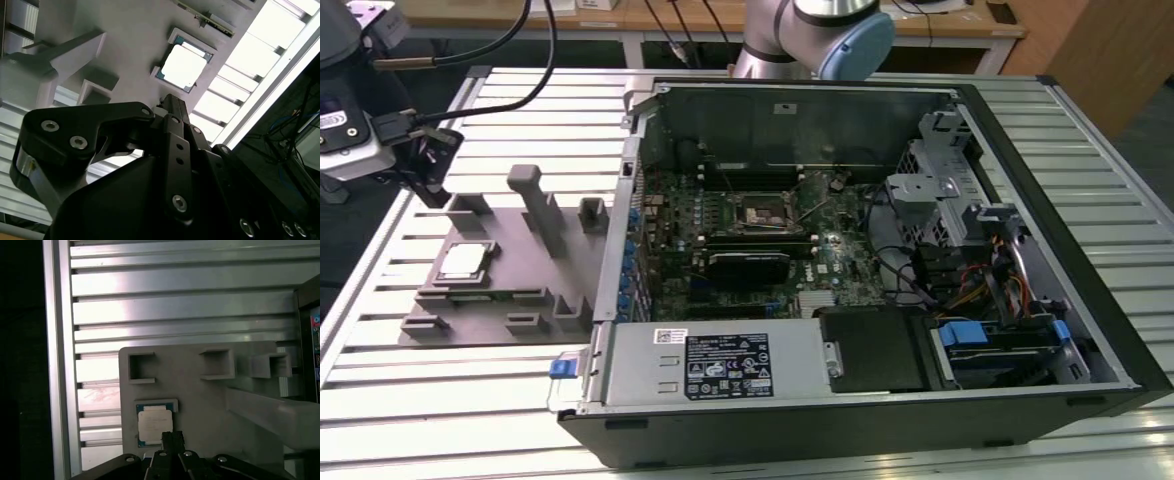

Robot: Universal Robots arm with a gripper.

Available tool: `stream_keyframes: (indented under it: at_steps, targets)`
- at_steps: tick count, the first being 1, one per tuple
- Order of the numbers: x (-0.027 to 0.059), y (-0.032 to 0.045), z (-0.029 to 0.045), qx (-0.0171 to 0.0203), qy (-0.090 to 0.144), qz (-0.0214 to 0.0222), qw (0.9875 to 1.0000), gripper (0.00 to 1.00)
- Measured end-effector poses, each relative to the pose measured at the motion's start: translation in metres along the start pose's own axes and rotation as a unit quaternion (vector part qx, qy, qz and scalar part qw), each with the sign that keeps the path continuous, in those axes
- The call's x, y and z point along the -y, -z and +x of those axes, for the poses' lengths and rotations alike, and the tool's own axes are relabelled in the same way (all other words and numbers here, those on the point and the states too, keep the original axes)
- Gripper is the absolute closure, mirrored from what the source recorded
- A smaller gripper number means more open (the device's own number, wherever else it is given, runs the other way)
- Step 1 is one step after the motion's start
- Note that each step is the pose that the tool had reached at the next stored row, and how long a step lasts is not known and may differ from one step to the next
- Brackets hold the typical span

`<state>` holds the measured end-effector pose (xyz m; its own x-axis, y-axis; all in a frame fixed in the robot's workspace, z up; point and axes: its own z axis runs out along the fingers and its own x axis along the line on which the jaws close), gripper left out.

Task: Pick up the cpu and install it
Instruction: 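Pick up the cpu and move it towards the insertion slot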

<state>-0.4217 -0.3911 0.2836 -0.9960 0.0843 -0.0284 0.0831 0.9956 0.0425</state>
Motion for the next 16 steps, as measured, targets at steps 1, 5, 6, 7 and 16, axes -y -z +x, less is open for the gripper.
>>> stream_keyframes:
  at_steps: [1, 5, 6, 7, 16]
  targets:
    - [0.0001, -0.0007, 0.0004, 0.0, 0.0, 0.0, 1.0, 0.89]
    - [0.0004, -0.0038, 0.0017, 0.0, 0.0, 0.0, 1.0, 0.89]
    - [0.0005, -0.0045, 0.0019, 0.0001, 0.0, 0.0, 1.0, 0.89]
    - [0.0005, -0.0051, 0.0022, 0.0, 0.0, 0.0, 1.0, 0.89]
    - [0.0009, -0.01, 0.0038, 0.0, 0.0, 0.0002, 1.0, 0.89]
